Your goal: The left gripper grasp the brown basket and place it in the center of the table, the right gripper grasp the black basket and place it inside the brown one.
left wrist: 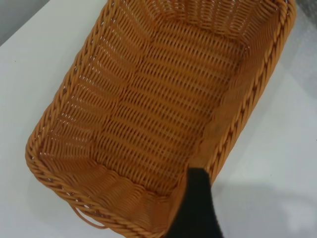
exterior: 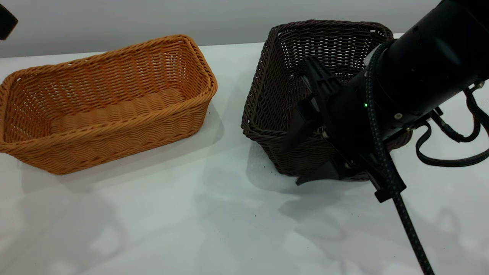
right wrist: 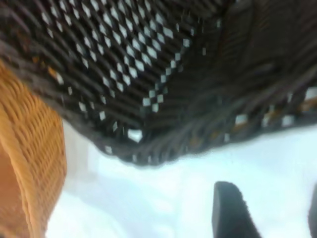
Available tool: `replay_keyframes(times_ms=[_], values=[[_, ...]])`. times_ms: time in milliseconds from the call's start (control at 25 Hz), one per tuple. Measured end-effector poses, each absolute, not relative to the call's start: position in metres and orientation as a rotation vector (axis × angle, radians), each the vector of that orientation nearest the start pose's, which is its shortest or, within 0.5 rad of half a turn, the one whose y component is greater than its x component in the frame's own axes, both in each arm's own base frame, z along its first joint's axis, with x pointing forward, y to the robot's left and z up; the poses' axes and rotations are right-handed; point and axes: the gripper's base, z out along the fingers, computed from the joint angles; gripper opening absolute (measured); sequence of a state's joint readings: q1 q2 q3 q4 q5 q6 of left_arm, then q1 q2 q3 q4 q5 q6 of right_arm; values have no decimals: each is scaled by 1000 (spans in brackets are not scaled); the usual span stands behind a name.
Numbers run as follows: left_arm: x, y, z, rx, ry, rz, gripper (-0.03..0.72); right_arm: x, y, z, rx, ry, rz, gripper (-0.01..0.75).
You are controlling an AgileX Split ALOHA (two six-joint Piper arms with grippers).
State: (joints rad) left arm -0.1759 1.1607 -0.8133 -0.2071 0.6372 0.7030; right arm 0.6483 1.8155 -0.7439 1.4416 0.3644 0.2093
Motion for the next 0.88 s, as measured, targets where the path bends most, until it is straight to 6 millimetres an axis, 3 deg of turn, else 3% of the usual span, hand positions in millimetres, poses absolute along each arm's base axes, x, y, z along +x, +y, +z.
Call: replay_keyframes(times_ms=[280, 520, 760, 880], values=[[222, -51, 284, 902, 2275, 8, 525, 229, 208, 139, 1274, 2681, 1052, 332], [222, -51, 284, 902, 2275, 8, 525, 233, 208, 132, 1342, 2651, 1025, 332], [222, -51, 284, 903, 2276, 8, 525, 249, 214, 145, 1317, 2566, 1064, 331], [222, -51, 284, 903, 2277, 8, 525, 251, 214, 141, 1340, 2558, 1045, 331]])
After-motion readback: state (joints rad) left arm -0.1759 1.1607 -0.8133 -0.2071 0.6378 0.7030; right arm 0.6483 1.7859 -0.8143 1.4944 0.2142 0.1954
